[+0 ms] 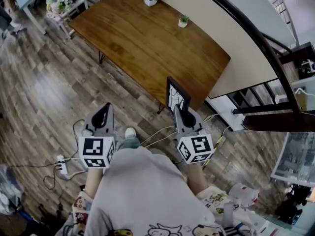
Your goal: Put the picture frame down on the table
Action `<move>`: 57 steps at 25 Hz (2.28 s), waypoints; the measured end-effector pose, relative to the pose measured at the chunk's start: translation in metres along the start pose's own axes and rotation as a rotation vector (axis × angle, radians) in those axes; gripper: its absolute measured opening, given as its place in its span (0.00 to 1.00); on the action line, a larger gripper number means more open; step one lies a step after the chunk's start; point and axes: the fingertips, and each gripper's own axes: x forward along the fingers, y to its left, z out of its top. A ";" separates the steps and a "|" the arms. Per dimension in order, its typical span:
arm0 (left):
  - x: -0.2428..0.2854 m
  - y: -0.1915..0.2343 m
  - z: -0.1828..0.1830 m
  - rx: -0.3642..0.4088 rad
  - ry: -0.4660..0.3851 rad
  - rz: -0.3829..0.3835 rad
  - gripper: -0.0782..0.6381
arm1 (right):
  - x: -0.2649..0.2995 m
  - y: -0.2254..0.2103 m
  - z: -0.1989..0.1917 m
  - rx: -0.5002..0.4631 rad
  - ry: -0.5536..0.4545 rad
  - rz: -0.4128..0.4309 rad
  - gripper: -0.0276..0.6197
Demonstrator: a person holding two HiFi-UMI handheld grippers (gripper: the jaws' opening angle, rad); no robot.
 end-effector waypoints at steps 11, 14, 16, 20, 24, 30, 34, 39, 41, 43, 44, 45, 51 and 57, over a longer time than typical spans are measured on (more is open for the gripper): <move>0.013 0.009 -0.009 0.008 0.040 -0.069 0.11 | 0.000 0.002 -0.004 0.021 0.030 -0.087 0.06; 0.021 0.008 -0.012 0.009 0.054 -0.084 0.11 | 0.003 -0.003 -0.009 0.029 0.041 -0.102 0.06; 0.028 0.007 -0.011 0.015 0.061 -0.093 0.11 | 0.006 -0.008 -0.009 0.032 0.042 -0.111 0.06; 0.048 0.005 -0.001 0.029 0.055 -0.107 0.11 | 0.020 -0.024 -0.007 0.032 0.040 -0.121 0.06; 0.075 0.006 0.009 0.050 0.055 -0.126 0.11 | 0.037 -0.043 -0.004 0.049 0.032 -0.149 0.06; 0.128 0.003 0.035 0.075 0.056 -0.157 0.11 | 0.062 -0.080 0.008 0.069 0.023 -0.195 0.06; 0.166 -0.004 0.056 0.093 0.053 -0.191 0.11 | 0.077 -0.111 0.017 0.084 0.018 -0.236 0.06; 0.206 -0.017 0.083 0.114 0.042 -0.213 0.11 | 0.091 -0.148 0.029 0.090 0.022 -0.266 0.06; 0.220 -0.021 0.089 0.120 0.041 -0.219 0.11 | 0.096 -0.160 0.032 0.091 0.021 -0.274 0.06; 0.232 -0.024 0.094 0.126 0.041 -0.224 0.11 | 0.101 -0.170 0.034 0.093 0.020 -0.278 0.06; 0.237 -0.026 0.096 0.128 0.040 -0.226 0.11 | 0.103 -0.175 0.035 0.094 0.020 -0.280 0.06; 0.243 -0.028 0.099 0.129 0.038 -0.229 0.11 | 0.104 -0.179 0.036 0.094 0.018 -0.283 0.06; 0.267 -0.046 0.110 0.152 0.034 -0.262 0.11 | 0.103 -0.202 0.040 0.097 0.005 -0.310 0.06; 0.286 -0.067 0.116 0.183 0.040 -0.326 0.11 | 0.091 -0.217 0.035 0.134 -0.002 -0.375 0.06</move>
